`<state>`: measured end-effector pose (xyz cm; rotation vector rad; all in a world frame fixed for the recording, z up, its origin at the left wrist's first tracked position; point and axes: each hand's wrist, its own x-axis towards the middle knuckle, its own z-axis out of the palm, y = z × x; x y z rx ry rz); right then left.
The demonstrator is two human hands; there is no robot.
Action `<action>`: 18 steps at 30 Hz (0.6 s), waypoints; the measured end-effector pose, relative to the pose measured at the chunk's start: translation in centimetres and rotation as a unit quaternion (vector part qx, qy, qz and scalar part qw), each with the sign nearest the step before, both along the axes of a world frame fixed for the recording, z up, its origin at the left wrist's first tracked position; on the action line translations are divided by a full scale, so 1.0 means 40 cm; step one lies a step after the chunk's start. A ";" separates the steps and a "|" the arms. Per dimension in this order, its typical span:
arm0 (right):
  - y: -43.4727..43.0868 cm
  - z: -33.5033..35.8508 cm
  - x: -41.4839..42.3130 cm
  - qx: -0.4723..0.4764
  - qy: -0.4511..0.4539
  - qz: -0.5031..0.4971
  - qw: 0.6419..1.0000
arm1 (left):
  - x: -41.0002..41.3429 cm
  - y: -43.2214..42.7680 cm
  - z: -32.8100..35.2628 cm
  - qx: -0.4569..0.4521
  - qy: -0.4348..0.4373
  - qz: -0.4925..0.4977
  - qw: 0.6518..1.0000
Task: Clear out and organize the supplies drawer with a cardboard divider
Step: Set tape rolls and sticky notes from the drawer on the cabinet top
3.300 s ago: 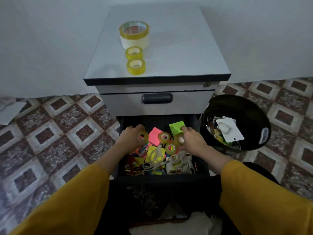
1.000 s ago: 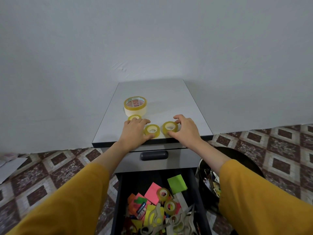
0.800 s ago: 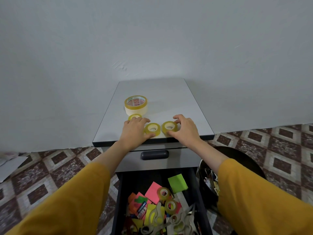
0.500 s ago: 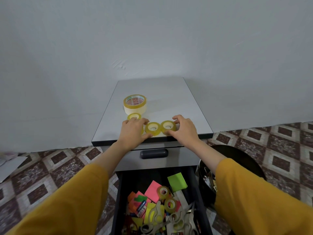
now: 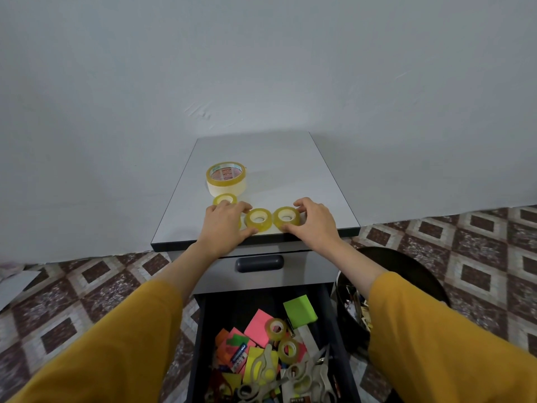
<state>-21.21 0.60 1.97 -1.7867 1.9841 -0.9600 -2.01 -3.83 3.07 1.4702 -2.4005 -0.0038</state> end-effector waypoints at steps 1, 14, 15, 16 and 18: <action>0.000 0.000 -0.001 0.001 0.001 -0.001 1.000 | -0.001 0.000 0.000 0.001 0.000 0.000 1.000; 0.048 0.000 -0.008 -0.047 -0.012 -0.033 0.998 | 0.021 0.045 -0.015 -0.055 0.067 -0.039 0.995; 0.067 -0.001 -0.004 -0.064 -0.013 -0.040 0.997 | 0.025 0.063 -0.019 -0.070 0.088 -0.048 0.992; 0.083 -0.003 0.003 -0.077 -0.015 -0.042 0.996 | 0.028 0.079 -0.025 -0.082 0.108 -0.058 0.989; 0.125 -0.025 0.020 -0.084 -0.022 -0.030 0.996 | 0.032 0.121 -0.048 -0.083 0.135 -0.078 0.984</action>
